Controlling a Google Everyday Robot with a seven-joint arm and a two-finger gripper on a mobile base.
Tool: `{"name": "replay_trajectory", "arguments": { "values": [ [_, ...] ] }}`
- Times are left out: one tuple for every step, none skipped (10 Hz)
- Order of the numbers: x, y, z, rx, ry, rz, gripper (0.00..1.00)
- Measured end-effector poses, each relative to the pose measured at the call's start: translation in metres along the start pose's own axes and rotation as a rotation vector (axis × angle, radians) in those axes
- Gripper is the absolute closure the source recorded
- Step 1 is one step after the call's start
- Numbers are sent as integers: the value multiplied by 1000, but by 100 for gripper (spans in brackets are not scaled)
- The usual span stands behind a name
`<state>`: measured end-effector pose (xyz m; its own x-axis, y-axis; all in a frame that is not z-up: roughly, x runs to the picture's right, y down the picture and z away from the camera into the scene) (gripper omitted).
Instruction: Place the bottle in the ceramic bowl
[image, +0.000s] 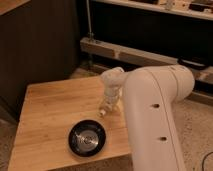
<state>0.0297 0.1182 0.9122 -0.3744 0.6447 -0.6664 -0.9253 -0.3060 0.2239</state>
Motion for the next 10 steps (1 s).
{"name": "replay_trajectory", "arguments": {
  "values": [
    [0,0,1,-7,4,1,30],
    [1,2,2,-9,7,-4,42],
    [2,2,2,-9,7,-7,53],
    [2,2,2,-6,7,-10,61],
    [3,2,2,1,6,-15,72],
    [3,3,4,9,9,-19,83],
    [5,6,4,11,10,-24,93],
    [5,5,3,13,12,-24,99],
    [5,5,2,13,13,-24,100],
    [5,5,2,13,12,-26,100]
  ]
}}
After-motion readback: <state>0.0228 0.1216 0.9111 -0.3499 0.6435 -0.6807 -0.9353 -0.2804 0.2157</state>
